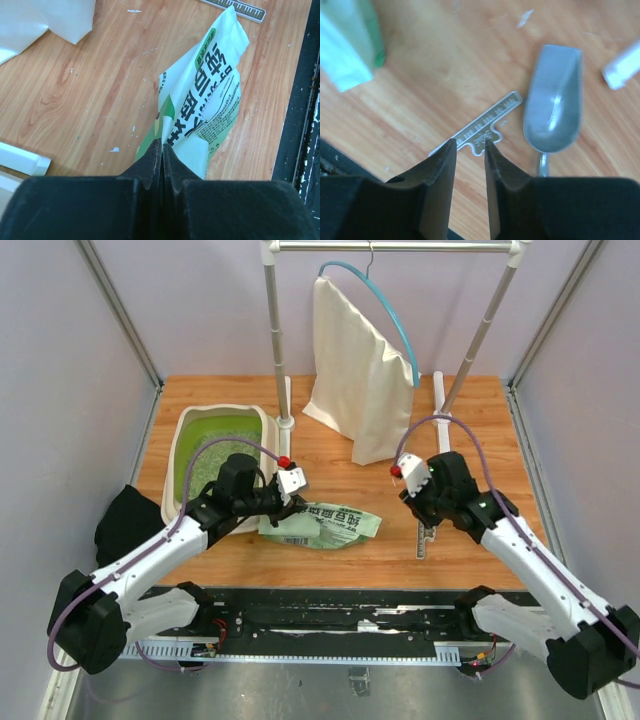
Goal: Fill the litter box with clean litter
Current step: Close the cat litter bag at the center of the board, then pick up the clamp at the center of the board.
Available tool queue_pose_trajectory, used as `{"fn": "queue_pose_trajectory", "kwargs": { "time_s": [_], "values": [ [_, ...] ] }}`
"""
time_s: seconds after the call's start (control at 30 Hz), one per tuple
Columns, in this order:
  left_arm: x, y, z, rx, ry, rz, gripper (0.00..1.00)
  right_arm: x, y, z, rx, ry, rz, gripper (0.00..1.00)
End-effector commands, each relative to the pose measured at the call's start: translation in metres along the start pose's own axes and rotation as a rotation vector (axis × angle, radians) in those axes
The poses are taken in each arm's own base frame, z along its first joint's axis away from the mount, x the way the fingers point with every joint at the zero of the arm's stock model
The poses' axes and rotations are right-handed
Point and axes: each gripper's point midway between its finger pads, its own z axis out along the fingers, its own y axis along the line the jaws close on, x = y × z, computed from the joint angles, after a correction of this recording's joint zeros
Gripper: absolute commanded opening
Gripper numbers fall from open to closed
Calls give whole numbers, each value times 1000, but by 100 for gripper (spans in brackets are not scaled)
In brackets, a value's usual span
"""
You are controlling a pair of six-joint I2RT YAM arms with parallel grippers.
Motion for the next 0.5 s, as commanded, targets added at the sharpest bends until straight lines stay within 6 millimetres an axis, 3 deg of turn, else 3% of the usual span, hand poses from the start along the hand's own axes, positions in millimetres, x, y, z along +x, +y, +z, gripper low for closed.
{"fn": "queue_pose_trajectory", "kwargs": {
  "time_s": [0.0, 0.13, 0.3, 0.47],
  "values": [
    [-7, 2, -3, -13, -44, 23, 9, -31, -38, -32, 197, -222, 391, 43],
    [-7, 3, -3, -22, -41, 14, 20, -4, -40, -25, 281, -232, 754, 59],
    [-6, 5, -1, -28, -31, -1, 35, 50, -22, -2, 288, -92, 1003, 60],
    [-12, 7, -2, -35, -52, -5, 49, 76, -19, 3, 314, -87, 1144, 62]
  ]
}}
